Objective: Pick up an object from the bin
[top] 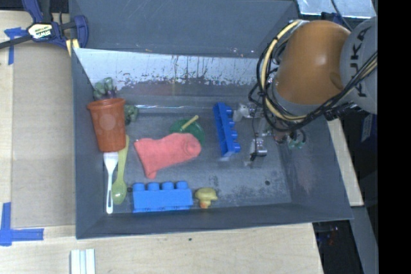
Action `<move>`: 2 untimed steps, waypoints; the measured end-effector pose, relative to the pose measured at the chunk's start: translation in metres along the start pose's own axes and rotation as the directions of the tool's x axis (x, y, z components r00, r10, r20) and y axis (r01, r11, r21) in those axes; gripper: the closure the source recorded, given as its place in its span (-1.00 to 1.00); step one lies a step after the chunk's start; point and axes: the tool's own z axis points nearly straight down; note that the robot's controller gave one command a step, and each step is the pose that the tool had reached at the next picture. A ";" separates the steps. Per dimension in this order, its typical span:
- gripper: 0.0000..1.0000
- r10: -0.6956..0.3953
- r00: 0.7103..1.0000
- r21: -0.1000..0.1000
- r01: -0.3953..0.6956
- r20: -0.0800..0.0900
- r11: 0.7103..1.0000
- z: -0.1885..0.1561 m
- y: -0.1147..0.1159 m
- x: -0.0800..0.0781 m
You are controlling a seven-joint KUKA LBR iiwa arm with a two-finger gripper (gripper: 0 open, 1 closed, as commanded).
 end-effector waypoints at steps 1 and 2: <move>-1.00 -0.001 1.000 0.000 0.001 0.007 1.000 -0.002 0.000 -0.003; -1.00 -0.009 1.000 0.000 0.009 0.016 1.000 0.050 0.029 -0.066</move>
Offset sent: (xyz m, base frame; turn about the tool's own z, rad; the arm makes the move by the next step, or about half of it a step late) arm 0.0642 0.0301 -0.0542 -0.0090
